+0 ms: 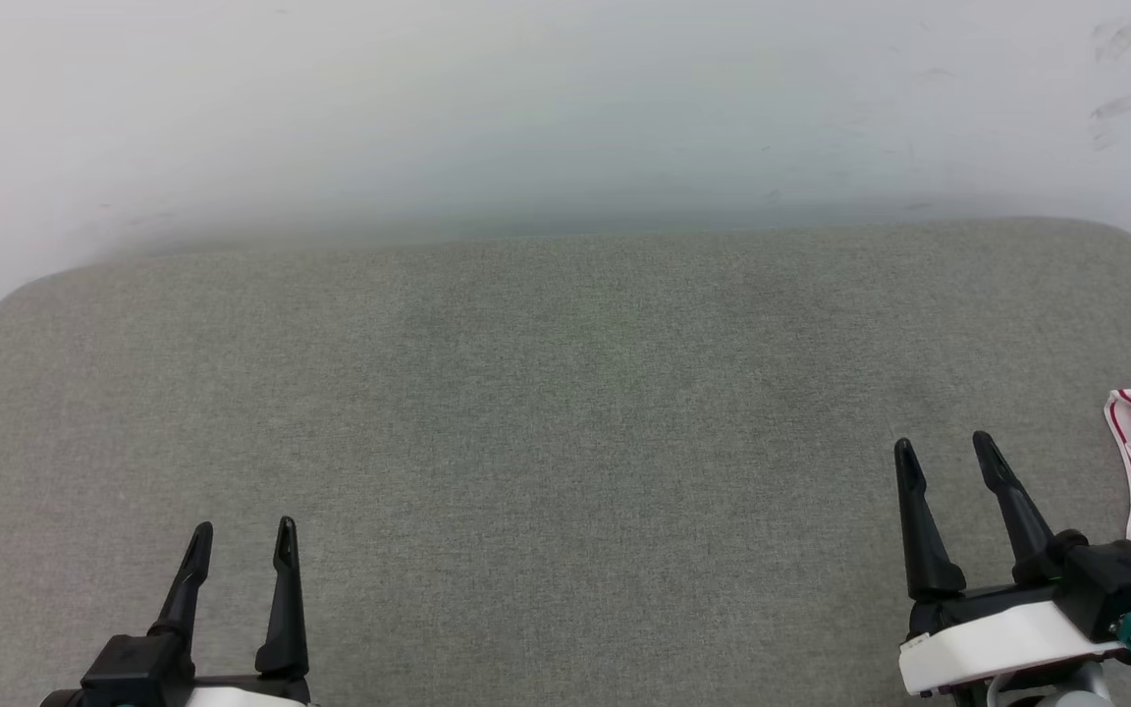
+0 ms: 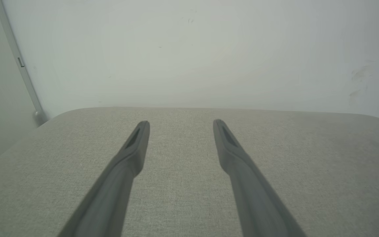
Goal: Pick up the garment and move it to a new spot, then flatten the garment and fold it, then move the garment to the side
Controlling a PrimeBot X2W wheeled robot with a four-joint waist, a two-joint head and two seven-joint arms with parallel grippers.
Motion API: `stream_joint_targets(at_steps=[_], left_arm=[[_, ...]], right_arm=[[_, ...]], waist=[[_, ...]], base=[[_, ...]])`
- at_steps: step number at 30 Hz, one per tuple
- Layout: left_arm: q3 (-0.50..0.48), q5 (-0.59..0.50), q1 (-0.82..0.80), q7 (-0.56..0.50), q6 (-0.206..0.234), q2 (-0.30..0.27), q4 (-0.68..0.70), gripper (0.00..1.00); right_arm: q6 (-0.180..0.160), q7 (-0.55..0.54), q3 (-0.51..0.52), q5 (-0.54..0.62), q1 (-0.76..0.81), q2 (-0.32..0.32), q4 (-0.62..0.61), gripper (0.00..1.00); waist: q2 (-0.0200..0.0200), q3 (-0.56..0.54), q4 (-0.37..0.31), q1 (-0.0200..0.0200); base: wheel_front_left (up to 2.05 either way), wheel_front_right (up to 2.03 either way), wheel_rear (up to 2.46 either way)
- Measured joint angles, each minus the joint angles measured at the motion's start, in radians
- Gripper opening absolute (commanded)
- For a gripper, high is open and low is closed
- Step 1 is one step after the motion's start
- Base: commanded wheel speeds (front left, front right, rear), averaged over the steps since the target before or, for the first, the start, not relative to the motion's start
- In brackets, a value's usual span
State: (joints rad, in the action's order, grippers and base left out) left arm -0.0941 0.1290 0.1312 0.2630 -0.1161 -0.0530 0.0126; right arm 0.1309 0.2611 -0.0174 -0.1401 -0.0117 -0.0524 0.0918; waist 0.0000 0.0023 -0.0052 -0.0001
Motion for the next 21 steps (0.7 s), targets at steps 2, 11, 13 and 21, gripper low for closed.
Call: stream_joint_targets(at_steps=[2, 11, 13, 21], left_arm=[[0.002, 0.000, 0.000, 0.000, -0.003, 0.000, -0.002, 1.00], [0.012, 0.003, 0.000, 0.000, -0.007, 0.001, -0.009, 1.00], [0.014, 0.003, 0.000, 0.000, -0.007, 0.001, -0.009, 1.00], [0.018, 0.006, 0.011, -0.001, -0.007, 0.004, -0.046, 0.00]], right_arm=[[0.000, 0.000, -0.001, -0.002, 0.000, 0.000, -0.002, 1.00], [0.000, 0.001, 0.000, -0.009, 0.000, 0.000, -0.003, 1.00], [0.000, 0.001, 0.001, -0.010, 0.000, 0.000, -0.003, 1.00], [0.000, -0.001, -0.001, -0.010, 0.015, 0.000, 0.034, 0.00]], waist=[[0.0000, 0.000, -0.001, 0.0000], [0.0000, 0.002, -0.004, 0.0000], [0.0000, 0.002, -0.005, 0.0000], [0.0000, 0.003, -0.006, 0.0001]], base=[[0.00, 0.00, 0.00], [0.00, 0.00, 0.00], [0.00, 0.00, 0.00], [0.00, 0.00, 0.00]])
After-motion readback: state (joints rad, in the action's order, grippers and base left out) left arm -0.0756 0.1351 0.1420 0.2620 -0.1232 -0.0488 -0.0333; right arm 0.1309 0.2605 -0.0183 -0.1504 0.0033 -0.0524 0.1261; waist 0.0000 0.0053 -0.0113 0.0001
